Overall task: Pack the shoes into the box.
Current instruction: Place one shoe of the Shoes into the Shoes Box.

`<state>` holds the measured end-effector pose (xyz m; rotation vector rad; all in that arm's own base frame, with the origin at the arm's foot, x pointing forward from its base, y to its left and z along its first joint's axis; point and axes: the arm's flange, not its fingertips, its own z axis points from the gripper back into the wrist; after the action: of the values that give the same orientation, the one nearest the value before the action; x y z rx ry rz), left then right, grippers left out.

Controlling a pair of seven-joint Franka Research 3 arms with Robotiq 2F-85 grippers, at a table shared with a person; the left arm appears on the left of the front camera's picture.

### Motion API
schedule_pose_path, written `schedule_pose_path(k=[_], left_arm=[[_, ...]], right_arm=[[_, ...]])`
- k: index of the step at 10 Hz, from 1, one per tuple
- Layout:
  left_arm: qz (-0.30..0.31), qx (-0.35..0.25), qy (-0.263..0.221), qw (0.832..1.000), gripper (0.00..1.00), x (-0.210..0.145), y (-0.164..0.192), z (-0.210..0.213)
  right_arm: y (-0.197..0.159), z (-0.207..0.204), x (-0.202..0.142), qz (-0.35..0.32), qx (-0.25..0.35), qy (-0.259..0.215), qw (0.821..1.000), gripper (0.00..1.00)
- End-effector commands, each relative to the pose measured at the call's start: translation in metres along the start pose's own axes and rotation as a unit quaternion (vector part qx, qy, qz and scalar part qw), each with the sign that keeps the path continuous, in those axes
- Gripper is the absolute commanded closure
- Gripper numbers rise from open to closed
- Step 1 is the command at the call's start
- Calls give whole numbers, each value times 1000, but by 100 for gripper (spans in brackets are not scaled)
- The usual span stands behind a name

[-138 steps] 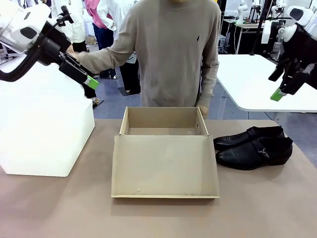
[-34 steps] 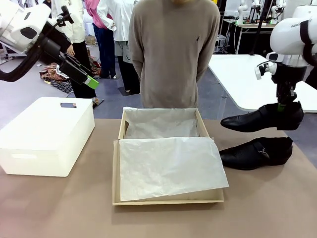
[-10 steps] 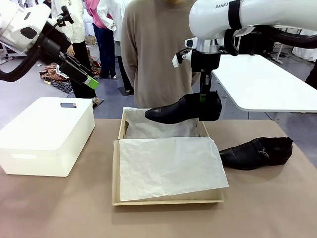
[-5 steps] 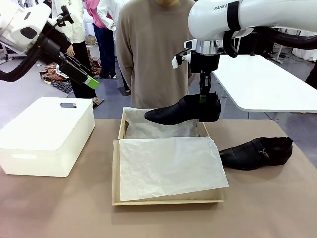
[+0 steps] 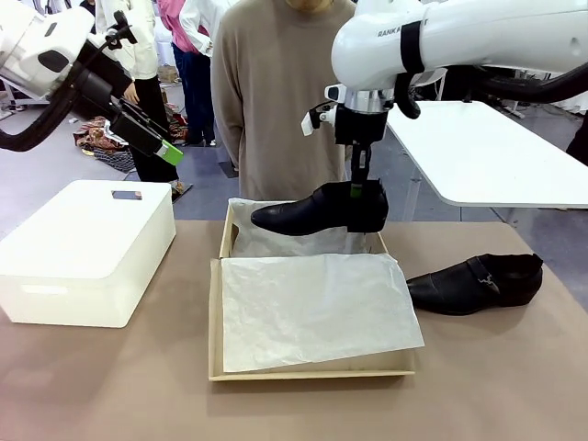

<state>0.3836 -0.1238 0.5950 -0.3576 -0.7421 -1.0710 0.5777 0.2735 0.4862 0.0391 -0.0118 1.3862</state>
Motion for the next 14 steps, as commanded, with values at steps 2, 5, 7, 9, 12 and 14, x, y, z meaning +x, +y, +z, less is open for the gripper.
schedule_pose_path(k=[2, 5, 7, 9, 12, 14], left_arm=[[0, -8, -8, 1000, 0, -1, 1, 0], [0, -8, -8, 1000, 0, -1, 1, 0], [0, -8, -8, 1000, 0, -1, 1, 0], [0, -8, -8, 1000, 0, -1, 1, 0], [0, -8, -8, 1000, 0, -1, 1, 0], [0, -8, -8, 1000, 0, -1, 1, 0]], right_arm=[[-10, -6, 20, 1, -7, -9, 1000, 100], [-19, -22, 30, 12, -11, -5, 1000, 100], [-25, -33, 35, 22, -5, -4, 1000, 100], [-27, -46, 36, 25, 2, 0, 1000, 100], [-30, -70, 38, 27, 14, 10, 999, 100], [-33, -83, 40, 27, 11, 19, 999, 100]])
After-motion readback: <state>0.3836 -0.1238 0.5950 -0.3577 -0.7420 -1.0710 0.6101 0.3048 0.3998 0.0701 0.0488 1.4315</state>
